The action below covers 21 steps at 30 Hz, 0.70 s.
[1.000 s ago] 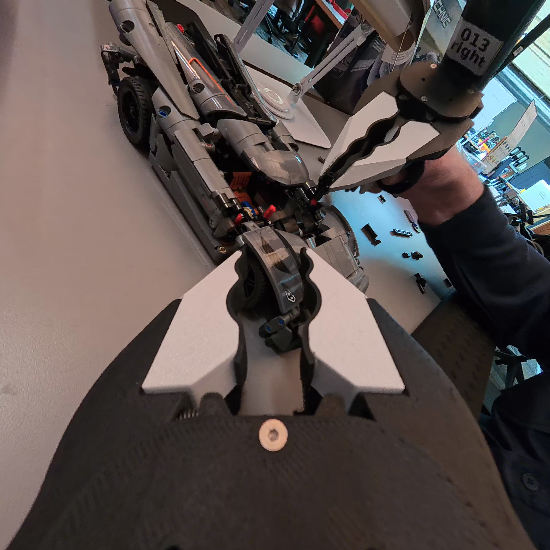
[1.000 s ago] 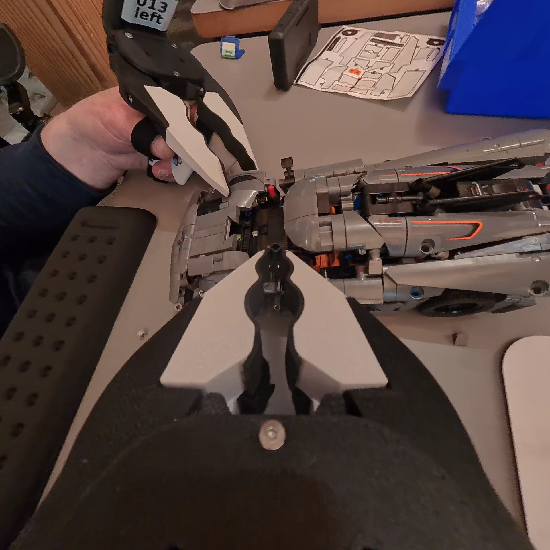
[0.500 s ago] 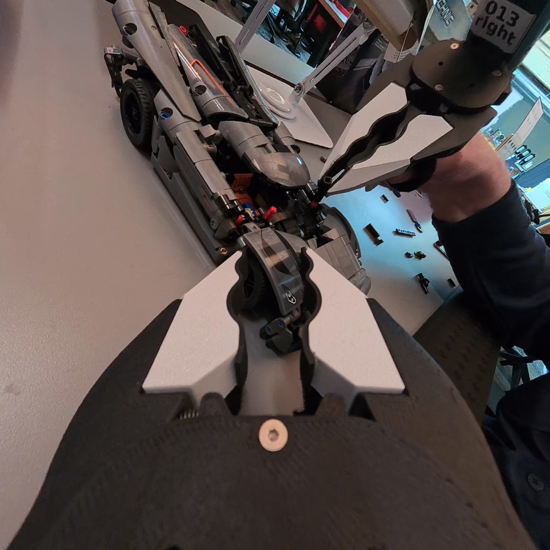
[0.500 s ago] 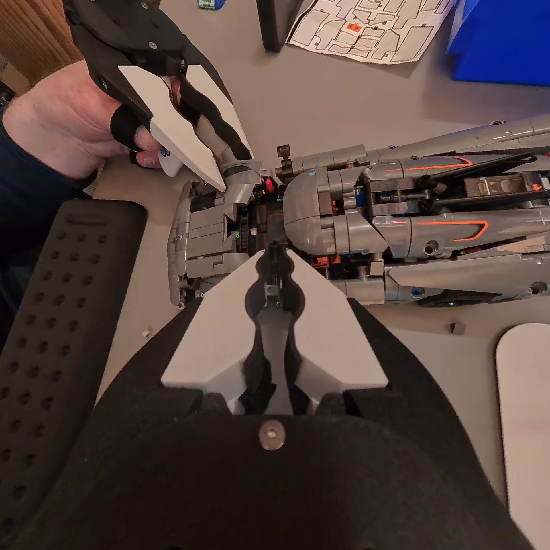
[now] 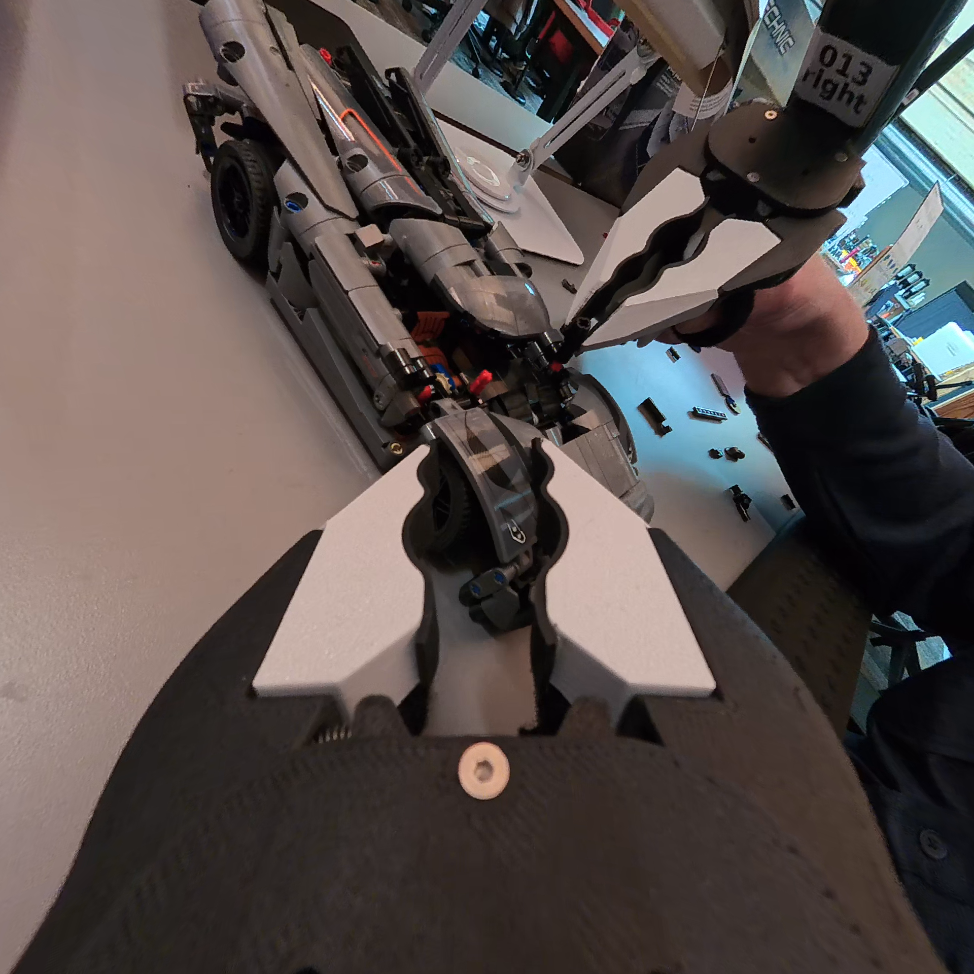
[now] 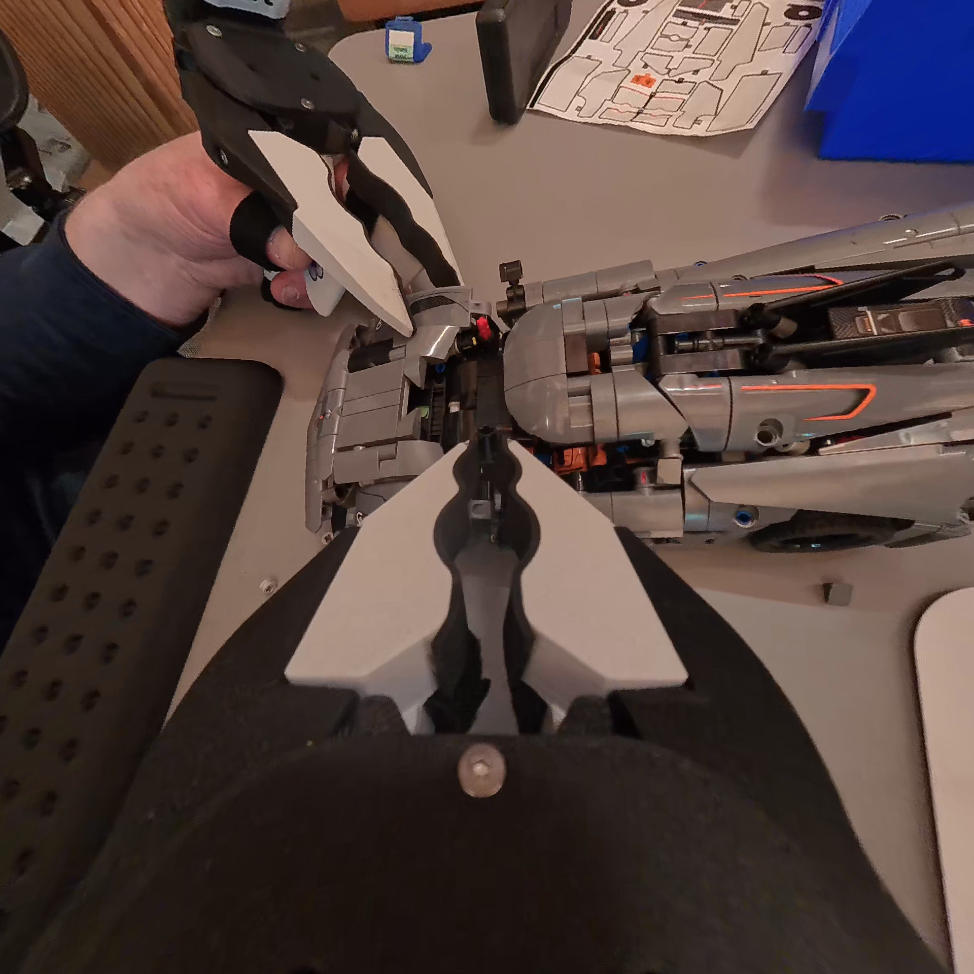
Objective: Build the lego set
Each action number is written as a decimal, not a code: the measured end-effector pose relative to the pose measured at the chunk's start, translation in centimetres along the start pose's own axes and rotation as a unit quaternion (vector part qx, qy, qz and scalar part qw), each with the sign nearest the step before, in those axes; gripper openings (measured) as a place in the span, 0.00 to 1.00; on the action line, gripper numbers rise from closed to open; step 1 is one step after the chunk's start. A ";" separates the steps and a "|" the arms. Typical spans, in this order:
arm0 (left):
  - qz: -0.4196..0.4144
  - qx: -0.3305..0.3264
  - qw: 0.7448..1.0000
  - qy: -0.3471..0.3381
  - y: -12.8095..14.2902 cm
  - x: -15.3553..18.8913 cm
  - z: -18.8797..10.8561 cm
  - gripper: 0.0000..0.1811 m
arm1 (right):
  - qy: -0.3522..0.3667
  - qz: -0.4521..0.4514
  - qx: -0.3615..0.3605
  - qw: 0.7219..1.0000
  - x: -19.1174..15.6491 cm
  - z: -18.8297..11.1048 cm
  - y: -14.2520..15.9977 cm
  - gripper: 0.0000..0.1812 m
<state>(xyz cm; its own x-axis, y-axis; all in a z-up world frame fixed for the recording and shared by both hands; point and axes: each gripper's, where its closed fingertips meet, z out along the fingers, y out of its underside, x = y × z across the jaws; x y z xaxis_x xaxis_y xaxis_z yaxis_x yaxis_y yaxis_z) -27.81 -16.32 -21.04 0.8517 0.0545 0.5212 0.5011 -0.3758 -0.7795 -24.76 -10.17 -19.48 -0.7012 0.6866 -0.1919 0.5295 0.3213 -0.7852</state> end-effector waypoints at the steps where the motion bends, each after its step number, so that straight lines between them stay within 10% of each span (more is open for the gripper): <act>1: -0.001 0.000 1.000 0.000 0.0 0.0 0.0 0.17 | -0.003 0.000 0.004 1.000 0.0 0.0 0.0 0.02; 8: 0.027 0.030 0.999 -0.014 -0.8 0.2 -0.6 0.19 | -0.011 -0.002 0.002 1.000 -0.4 0.3 -0.1 0.02; 13: 0.167 0.053 0.971 -0.163 -2.4 0.8 -2.4 0.30 | -0.022 0.003 -0.009 1.000 -0.6 0.7 0.3 0.02; 21: 0.311 -0.029 0.930 -0.194 0.1 6.7 3.3 0.39 | -0.012 -0.006 -0.017 1.000 -0.8 0.7 0.2 0.03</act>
<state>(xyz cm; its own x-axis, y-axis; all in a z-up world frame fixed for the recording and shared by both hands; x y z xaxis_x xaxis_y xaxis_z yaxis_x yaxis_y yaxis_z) -21.56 -12.97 -18.80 0.9711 0.1350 -0.1967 -0.1060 -0.4948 -0.8625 -24.39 -11.12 -19.91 -0.7185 0.6672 -0.1967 0.5365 0.3517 -0.7671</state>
